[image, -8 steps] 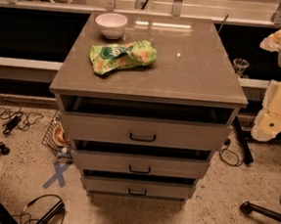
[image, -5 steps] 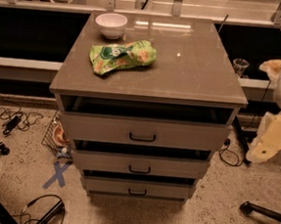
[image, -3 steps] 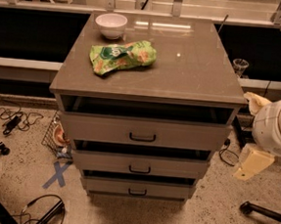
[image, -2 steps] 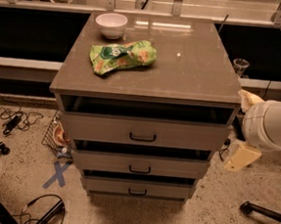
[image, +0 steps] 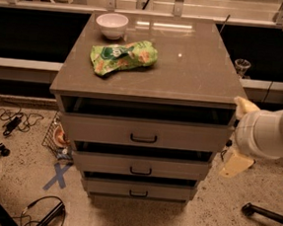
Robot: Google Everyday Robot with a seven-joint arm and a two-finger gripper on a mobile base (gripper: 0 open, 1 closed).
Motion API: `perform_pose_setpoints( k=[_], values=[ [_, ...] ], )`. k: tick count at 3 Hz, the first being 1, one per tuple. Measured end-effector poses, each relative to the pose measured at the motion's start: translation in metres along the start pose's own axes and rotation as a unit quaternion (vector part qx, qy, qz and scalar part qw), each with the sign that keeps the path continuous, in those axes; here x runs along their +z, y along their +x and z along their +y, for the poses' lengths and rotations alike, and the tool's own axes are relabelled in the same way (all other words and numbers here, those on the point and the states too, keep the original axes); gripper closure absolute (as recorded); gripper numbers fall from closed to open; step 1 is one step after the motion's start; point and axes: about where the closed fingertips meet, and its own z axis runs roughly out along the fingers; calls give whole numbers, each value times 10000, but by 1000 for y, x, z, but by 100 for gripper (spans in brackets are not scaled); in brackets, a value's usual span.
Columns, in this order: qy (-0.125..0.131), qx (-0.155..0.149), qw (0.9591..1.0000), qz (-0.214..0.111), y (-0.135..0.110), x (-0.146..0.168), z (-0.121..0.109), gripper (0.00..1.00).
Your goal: Open middle drawer
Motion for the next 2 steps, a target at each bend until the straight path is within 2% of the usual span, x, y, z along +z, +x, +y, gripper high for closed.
perform_pose_setpoints(
  k=[1, 2],
  values=[
    [-165, -225, 9996, 96, 19, 51, 66, 0],
    [-135, -373, 9992, 111, 44, 93, 112, 0]
  ],
)
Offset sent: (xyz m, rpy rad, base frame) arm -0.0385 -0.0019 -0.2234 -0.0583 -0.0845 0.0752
